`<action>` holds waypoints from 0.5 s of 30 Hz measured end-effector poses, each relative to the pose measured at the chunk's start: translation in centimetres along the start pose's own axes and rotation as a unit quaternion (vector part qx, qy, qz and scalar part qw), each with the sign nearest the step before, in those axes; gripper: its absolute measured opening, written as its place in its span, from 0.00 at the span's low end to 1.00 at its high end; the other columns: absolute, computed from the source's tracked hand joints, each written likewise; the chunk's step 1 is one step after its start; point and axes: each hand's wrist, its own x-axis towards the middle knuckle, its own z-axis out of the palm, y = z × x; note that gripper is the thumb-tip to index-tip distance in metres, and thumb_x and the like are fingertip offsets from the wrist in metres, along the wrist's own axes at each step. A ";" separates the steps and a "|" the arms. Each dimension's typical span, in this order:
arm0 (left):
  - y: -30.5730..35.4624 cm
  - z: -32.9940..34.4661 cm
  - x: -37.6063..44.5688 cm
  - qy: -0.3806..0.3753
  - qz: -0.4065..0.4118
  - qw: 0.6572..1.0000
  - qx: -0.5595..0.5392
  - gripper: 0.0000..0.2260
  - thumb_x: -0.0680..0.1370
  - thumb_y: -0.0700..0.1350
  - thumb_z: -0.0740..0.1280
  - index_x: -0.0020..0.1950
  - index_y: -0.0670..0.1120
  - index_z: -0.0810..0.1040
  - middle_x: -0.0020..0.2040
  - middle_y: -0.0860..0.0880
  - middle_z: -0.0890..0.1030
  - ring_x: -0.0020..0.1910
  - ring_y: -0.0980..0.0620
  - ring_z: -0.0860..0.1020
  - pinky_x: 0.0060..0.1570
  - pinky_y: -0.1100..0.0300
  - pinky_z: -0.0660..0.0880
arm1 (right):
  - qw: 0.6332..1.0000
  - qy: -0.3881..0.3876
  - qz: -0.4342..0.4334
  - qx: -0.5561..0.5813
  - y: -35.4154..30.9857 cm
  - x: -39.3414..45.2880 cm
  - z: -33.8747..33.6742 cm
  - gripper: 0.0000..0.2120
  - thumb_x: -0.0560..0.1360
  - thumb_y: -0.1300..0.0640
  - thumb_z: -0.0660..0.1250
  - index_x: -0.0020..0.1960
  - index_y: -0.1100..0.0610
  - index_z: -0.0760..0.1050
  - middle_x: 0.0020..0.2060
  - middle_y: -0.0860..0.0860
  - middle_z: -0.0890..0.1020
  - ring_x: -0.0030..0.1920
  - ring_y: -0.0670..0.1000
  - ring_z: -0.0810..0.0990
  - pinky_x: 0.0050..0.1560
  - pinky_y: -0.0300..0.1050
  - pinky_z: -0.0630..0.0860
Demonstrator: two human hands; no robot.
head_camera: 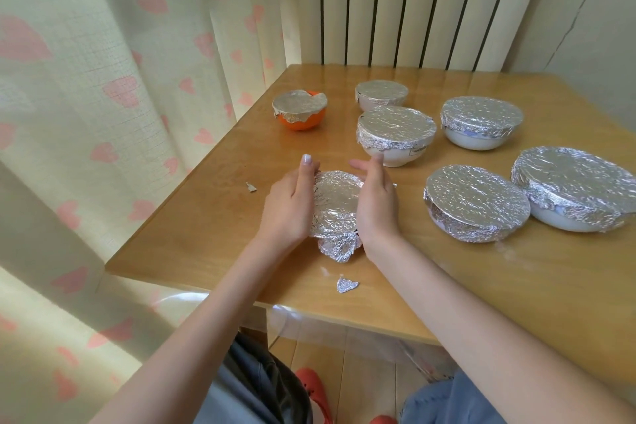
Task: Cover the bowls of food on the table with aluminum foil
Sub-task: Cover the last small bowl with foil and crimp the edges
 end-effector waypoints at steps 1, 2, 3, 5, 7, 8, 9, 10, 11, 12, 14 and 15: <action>0.1 0.1 -0.2 0.016 -0.005 1.000 0.005 0.27 0.84 0.58 0.45 0.63 0.45 0.79 0.62 0.49 0.80 0.64 0.49 0.74 0.61 0.59 0.66 | 1.000 -0.013 0.007 0.009 0.1 0.2 0.0 0.26 0.82 0.42 0.45 0.59 0.53 0.78 0.56 0.46 0.77 0.50 0.41 0.74 0.53 0.40 0.67; 0.3 0.3 -0.5 0.029 -0.009 0.999 0.011 0.25 0.85 0.56 0.45 0.58 0.46 0.79 0.55 0.52 0.81 0.59 0.48 0.74 0.56 0.59 0.65 | 0.999 -0.029 0.014 0.017 0.1 0.4 0.0 0.26 0.82 0.40 0.45 0.59 0.52 0.77 0.57 0.47 0.78 0.50 0.39 0.73 0.50 0.39 0.68; 0.5 0.4 -0.8 0.041 -0.014 0.999 0.021 0.22 0.85 0.54 0.45 0.53 0.47 0.77 0.48 0.54 0.78 0.53 0.48 0.73 0.51 0.59 0.64 | 0.998 -0.049 0.023 0.025 0.0 0.5 -0.1 0.27 0.81 0.39 0.44 0.60 0.52 0.76 0.57 0.48 0.79 0.51 0.40 0.74 0.50 0.39 0.69; 0.9 0.6 -1.3 0.063 -0.022 0.997 0.031 0.22 0.85 0.53 0.45 0.49 0.45 0.75 0.45 0.55 0.73 0.50 0.50 0.70 0.47 0.59 0.61 | 0.994 -0.094 0.046 0.035 -0.1 1.0 -0.6 0.28 0.80 0.37 0.43 0.61 0.51 0.74 0.56 0.49 0.80 0.57 0.46 0.76 0.58 0.45 0.71; 0.9 0.6 -1.8 0.076 -0.016 0.997 0.023 0.22 0.85 0.53 0.46 0.42 0.44 0.73 0.42 0.53 0.75 0.46 0.48 0.71 0.44 0.56 0.61 | 0.988 -0.120 0.077 0.052 -0.4 1.3 -1.0 0.27 0.80 0.36 0.42 0.58 0.50 0.74 0.55 0.50 0.81 0.60 0.51 0.76 0.64 0.53 0.70; 0.9 0.5 -1.9 0.078 -0.013 0.997 0.019 0.22 0.85 0.53 0.46 0.38 0.44 0.70 0.38 0.52 0.74 0.43 0.46 0.70 0.42 0.55 0.61 | 0.988 -0.112 0.088 0.061 -0.5 1.4 -1.2 0.26 0.80 0.36 0.42 0.56 0.49 0.74 0.54 0.51 0.81 0.60 0.52 0.76 0.65 0.54 0.69; 0.9 0.3 -2.0 0.079 -0.018 0.997 0.017 0.22 0.85 0.53 0.46 0.36 0.45 0.68 0.36 0.52 0.72 0.42 0.46 0.69 0.41 0.55 0.59 | 0.990 -0.089 0.090 0.065 -0.5 1.5 -1.5 0.25 0.80 0.36 0.43 0.55 0.49 0.73 0.54 0.52 0.81 0.59 0.52 0.77 0.65 0.54 0.69; 1.0 0.0 -2.0 0.077 -0.029 0.997 0.014 0.22 0.85 0.54 0.46 0.36 0.48 0.67 0.37 0.53 0.72 0.42 0.48 0.68 0.41 0.57 0.58 | 0.993 -0.060 0.085 0.056 -0.4 1.3 -1.7 0.25 0.80 0.37 0.43 0.56 0.50 0.73 0.55 0.52 0.80 0.59 0.51 0.77 0.64 0.51 0.70; 1.1 -0.4 -1.9 0.071 -0.039 0.997 0.009 0.21 0.85 0.54 0.46 0.37 0.51 0.67 0.39 0.54 0.72 0.44 0.49 0.68 0.40 0.59 0.58 | 0.996 -0.028 0.072 0.039 -0.4 1.0 -1.9 0.25 0.81 0.39 0.44 0.58 0.52 0.73 0.58 0.52 0.79 0.58 0.50 0.76 0.62 0.47 0.69; 1.1 -0.9 -1.8 0.064 -0.037 0.997 0.011 0.20 0.85 0.55 0.46 0.38 0.52 0.67 0.41 0.53 0.73 0.46 0.49 0.70 0.40 0.59 0.58 | 0.999 0.003 0.045 0.019 -0.4 0.5 -2.0 0.24 0.82 0.41 0.45 0.61 0.54 0.73 0.60 0.51 0.78 0.58 0.48 0.75 0.60 0.43 0.68; 0.9 -1.6 -1.3 0.041 -0.010 0.999 0.028 0.23 0.84 0.56 0.46 0.47 0.45 0.76 0.50 0.45 0.80 0.55 0.42 0.74 0.45 0.55 0.62 | 0.999 0.039 -0.025 -0.007 -0.6 -0.3 -2.1 0.22 0.83 0.46 0.46 0.65 0.55 0.72 0.62 0.48 0.77 0.58 0.45 0.73 0.55 0.37 0.64; 0.8 -2.0 -0.9 0.027 0.002 0.999 0.032 0.26 0.84 0.56 0.46 0.56 0.40 0.77 0.58 0.41 0.80 0.62 0.41 0.73 0.52 0.55 0.65 | 0.998 0.036 -0.055 -0.016 -0.8 -0.6 -2.0 0.22 0.83 0.47 0.46 0.67 0.54 0.71 0.63 0.47 0.76 0.60 0.44 0.72 0.55 0.36 0.63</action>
